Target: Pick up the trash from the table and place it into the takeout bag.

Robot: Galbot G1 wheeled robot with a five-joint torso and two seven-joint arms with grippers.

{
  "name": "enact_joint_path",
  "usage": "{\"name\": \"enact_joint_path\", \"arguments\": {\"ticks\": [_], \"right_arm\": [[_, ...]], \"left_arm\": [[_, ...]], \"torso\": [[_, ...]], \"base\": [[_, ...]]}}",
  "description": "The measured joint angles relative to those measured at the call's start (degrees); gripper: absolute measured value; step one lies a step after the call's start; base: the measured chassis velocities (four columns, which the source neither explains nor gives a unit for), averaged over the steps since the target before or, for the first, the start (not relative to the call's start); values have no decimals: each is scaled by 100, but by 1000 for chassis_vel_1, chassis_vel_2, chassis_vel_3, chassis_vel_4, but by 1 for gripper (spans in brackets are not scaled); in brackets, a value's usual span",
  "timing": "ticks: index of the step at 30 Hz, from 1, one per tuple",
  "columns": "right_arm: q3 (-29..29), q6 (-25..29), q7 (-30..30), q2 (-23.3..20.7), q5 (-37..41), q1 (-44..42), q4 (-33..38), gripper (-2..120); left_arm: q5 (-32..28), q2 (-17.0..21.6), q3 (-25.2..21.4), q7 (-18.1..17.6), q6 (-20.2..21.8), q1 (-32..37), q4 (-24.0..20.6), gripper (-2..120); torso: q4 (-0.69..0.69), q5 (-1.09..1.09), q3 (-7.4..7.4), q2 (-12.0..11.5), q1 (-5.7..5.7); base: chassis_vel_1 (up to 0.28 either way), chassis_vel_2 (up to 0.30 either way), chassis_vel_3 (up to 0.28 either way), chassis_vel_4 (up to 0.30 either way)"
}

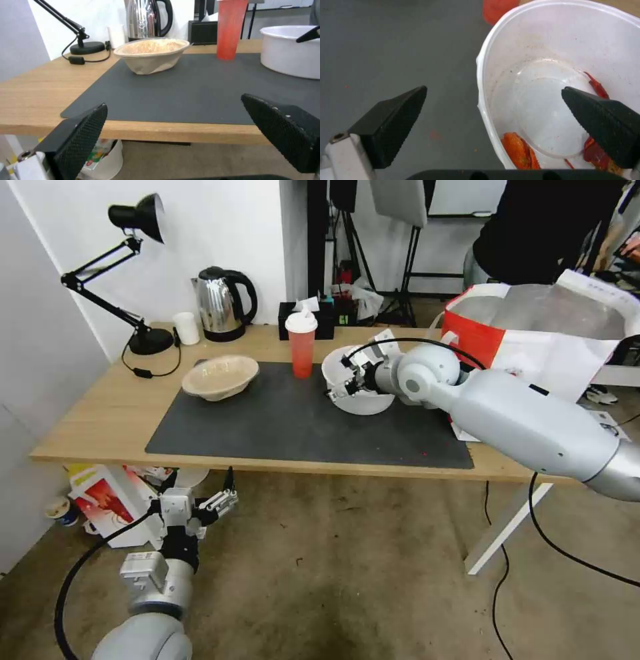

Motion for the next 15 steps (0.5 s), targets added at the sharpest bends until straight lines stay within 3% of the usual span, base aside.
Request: {"name": "enact_joint_path", "arguments": {"ticks": [10, 15], "right_arm": [[-38, -4, -196, -70, -47, -9, -63, 100], [-139, -7, -733, -152, -356, 132, -198, 100]], "left_arm": [[-5, -19, 10, -27, -6, 10, 30, 100], [-5, -23, 10, -39, -7, 1, 31, 100]], "torso": [[1, 0, 0, 0, 0], [0, 0, 0, 0, 0]], "base": [[0, 0, 0, 0], [0, 0, 0, 0]]}}
